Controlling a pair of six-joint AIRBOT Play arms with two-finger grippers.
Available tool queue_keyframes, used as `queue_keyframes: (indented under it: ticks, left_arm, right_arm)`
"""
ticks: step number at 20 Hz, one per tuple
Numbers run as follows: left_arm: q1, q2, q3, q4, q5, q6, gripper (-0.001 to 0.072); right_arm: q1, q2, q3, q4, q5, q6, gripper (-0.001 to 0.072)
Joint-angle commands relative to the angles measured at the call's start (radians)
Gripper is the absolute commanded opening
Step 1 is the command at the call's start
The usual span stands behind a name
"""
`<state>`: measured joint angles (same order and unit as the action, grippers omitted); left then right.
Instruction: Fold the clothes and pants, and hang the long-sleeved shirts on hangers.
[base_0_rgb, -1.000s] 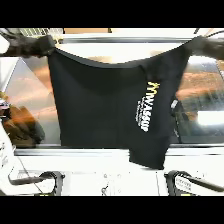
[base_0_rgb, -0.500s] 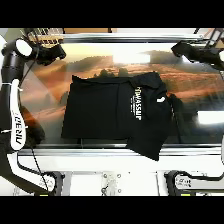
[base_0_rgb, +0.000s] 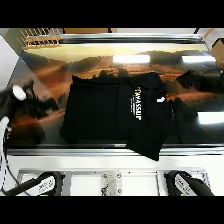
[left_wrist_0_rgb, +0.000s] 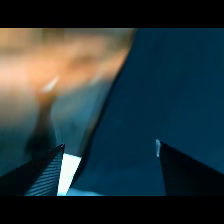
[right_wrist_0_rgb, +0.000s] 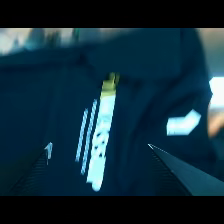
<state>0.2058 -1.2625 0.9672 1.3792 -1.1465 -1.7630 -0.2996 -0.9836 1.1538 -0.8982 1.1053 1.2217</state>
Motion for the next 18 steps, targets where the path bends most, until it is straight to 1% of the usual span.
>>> queue_keyframes:
  ticks: [1,5,8,12,17,18]
  left_arm:
    - [0.065,0.137,-0.326,-0.072,0.070,-0.063,0.0621]
    - [0.083,0.238,-0.483,-0.214,0.224,-0.127,0.0620]
    - [0.029,0.248,-0.527,-0.230,0.304,-0.185,0.0620]
    - [-0.058,0.169,-0.511,-0.255,0.335,-0.190,0.0620]
    - [-0.125,0.062,-0.408,-0.251,0.339,-0.190,0.0615]
    - [-0.137,0.048,-0.387,-0.245,0.339,-0.190,0.0374]
  right_arm:
    - [-0.002,0.135,-0.180,0.005,0.018,-0.002,0.0658]
    - [-0.002,0.168,-0.204,0.032,0.016,-0.003,0.0658]
    - [-0.002,0.167,-0.204,0.098,-0.002,-0.003,0.0658]
    - [-0.002,0.167,-0.204,0.137,-0.020,-0.003,0.0658]
    - [-0.002,0.168,-0.204,0.136,-0.019,-0.003,0.0658]
    - [-0.007,0.168,-0.204,0.132,-0.018,-0.003,0.0658]
